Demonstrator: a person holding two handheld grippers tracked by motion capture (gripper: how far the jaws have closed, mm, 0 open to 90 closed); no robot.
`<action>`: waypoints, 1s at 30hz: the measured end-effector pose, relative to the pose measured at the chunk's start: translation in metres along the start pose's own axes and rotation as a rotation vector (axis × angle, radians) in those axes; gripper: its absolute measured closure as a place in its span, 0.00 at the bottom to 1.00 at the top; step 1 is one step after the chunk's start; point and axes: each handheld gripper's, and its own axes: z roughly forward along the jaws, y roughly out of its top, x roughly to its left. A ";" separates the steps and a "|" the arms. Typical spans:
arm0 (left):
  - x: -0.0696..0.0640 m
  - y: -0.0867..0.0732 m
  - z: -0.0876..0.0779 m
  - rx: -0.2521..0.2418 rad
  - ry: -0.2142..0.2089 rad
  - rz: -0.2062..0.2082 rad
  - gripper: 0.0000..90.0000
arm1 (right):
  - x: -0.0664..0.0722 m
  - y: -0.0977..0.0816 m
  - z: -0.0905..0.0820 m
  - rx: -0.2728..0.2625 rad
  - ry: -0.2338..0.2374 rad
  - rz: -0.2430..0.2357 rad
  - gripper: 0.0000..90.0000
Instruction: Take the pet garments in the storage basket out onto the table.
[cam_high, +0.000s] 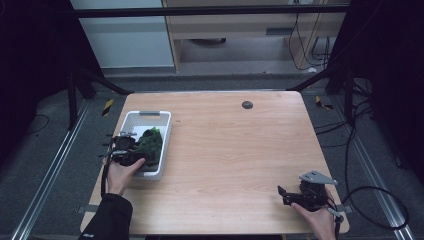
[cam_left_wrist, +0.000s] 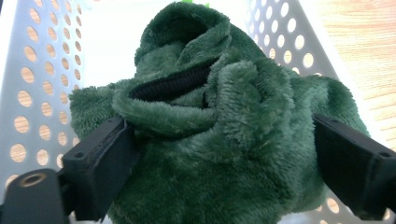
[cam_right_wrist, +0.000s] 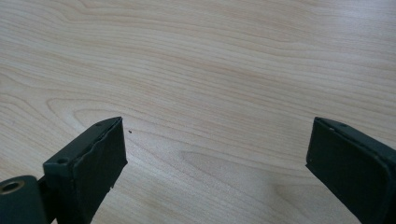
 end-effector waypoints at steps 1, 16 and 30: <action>0.000 -0.001 0.001 -0.006 0.002 -0.006 0.16 | 0.000 0.000 0.000 -0.002 -0.002 -0.004 0.05; 0.008 -0.007 0.002 -0.005 0.038 -0.050 0.79 | 0.000 0.000 0.001 0.004 0.004 -0.009 0.05; 0.012 0.004 -0.023 -0.043 0.054 -0.044 0.91 | 0.000 0.000 0.001 0.007 0.011 -0.006 0.06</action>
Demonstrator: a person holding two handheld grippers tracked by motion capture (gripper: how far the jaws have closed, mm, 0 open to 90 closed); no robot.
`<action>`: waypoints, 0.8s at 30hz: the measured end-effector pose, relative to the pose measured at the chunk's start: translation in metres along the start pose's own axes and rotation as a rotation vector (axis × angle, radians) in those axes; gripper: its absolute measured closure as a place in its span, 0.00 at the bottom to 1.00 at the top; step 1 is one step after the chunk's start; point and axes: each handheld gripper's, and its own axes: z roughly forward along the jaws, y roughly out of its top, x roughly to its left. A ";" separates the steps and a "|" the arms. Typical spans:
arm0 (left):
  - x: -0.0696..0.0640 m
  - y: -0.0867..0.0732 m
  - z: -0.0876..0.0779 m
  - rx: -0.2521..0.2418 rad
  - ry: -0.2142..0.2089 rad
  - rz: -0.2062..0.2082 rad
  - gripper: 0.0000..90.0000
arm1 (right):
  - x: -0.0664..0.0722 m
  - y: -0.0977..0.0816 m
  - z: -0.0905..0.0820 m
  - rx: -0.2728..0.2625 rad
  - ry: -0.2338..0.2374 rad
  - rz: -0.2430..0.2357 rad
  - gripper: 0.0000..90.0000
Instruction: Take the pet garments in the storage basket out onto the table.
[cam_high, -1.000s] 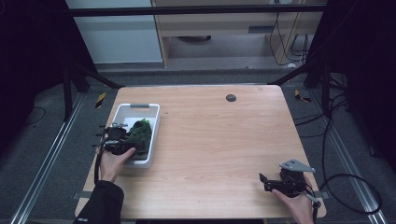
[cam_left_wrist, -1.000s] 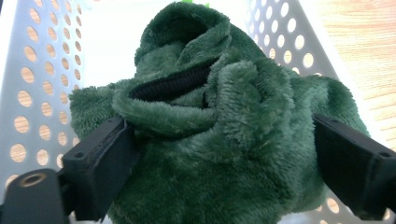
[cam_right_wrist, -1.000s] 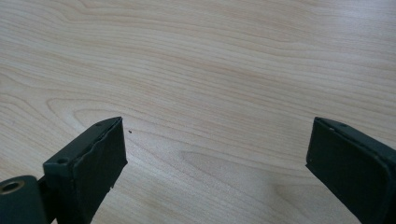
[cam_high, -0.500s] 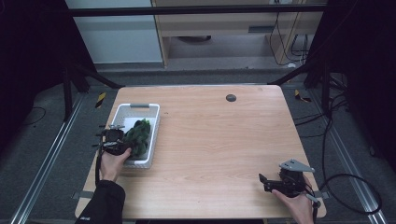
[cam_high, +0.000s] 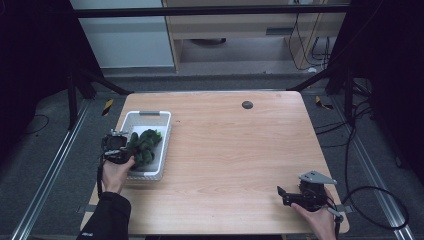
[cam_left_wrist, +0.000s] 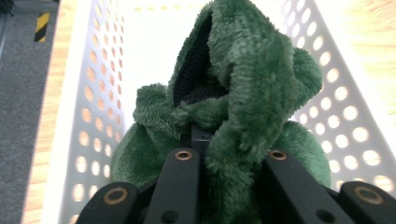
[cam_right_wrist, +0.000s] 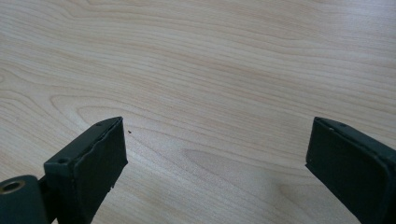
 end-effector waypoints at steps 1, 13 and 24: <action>0.001 0.003 -0.005 -0.009 -0.001 0.004 0.91 | 0.000 0.000 0.000 0.001 -0.001 -0.004 0.06; 0.001 0.029 -0.047 -0.052 -0.032 0.037 0.91 | 0.000 0.000 0.000 0.003 0.005 -0.007 0.06; -0.006 0.045 -0.085 -0.110 -0.071 0.080 0.91 | 0.000 0.000 0.001 0.000 0.009 -0.013 0.07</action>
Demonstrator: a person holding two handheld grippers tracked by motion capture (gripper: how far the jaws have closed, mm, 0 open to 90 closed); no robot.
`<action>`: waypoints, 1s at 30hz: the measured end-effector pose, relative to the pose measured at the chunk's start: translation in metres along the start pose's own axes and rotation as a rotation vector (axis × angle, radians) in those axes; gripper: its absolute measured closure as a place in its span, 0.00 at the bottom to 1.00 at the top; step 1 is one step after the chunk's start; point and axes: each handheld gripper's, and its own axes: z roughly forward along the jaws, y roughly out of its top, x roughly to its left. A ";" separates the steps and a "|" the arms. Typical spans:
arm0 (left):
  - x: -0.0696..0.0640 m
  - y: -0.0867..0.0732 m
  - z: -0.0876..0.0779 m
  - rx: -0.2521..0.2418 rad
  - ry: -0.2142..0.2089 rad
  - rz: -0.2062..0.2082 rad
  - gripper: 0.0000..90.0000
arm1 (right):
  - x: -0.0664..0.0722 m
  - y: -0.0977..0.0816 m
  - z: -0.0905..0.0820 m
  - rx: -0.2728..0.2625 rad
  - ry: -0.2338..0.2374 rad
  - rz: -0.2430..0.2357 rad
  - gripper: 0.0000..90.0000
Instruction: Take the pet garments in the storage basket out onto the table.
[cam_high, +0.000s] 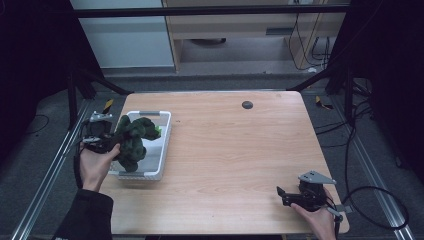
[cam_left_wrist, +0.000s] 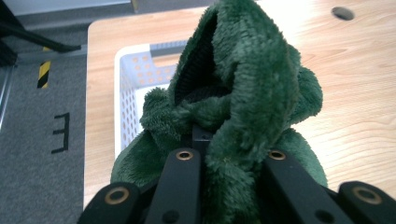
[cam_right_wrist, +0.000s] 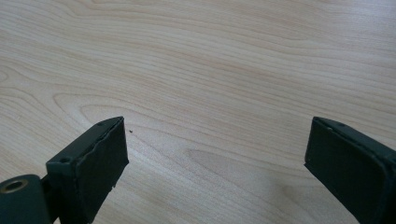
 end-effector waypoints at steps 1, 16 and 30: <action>-0.001 0.002 -0.003 -0.004 -0.004 0.005 0.91 | 0.000 0.000 0.000 -0.001 0.004 0.007 0.07; -0.026 0.026 -0.045 -0.075 -0.045 0.079 0.91 | 0.000 0.001 -0.002 -0.024 -0.001 -0.003 0.07; -0.065 0.041 -0.055 -0.091 -0.120 0.152 0.91 | 0.000 0.001 -0.003 -0.026 0.002 0.000 0.07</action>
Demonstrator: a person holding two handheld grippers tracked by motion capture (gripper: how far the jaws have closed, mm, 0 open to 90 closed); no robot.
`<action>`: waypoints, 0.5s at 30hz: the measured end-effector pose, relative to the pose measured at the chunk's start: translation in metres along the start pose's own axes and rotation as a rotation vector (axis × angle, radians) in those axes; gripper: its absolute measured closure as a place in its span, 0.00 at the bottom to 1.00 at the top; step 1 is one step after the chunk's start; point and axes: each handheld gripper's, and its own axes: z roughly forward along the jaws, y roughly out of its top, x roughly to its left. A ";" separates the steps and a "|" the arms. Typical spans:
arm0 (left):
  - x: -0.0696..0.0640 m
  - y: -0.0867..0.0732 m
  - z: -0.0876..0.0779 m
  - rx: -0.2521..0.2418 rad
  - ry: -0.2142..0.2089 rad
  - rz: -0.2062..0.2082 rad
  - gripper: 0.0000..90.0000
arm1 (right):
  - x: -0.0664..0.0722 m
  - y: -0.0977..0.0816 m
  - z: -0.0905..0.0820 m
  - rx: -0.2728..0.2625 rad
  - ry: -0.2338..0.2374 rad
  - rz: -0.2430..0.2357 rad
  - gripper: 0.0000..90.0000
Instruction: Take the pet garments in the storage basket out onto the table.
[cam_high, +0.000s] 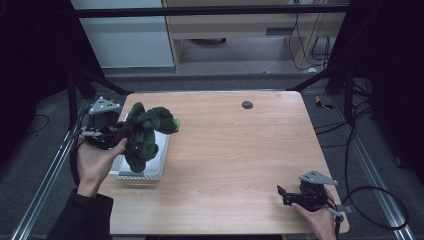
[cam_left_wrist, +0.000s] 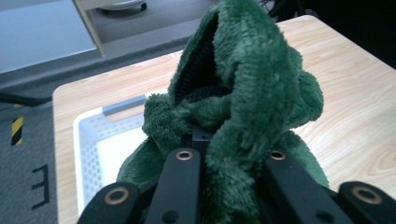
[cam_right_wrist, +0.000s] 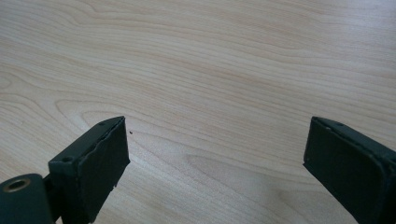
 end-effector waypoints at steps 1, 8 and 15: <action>-0.005 0.002 0.002 -0.003 -0.010 0.003 0.91 | 0.000 0.000 0.000 -0.001 0.000 -0.001 0.07; -0.019 0.007 0.008 -0.007 -0.041 0.024 0.91 | -0.001 0.000 0.000 -0.013 -0.007 -0.011 0.07; -0.034 0.011 0.017 -0.010 -0.079 0.044 0.91 | -0.001 0.000 -0.001 -0.018 -0.010 -0.011 0.07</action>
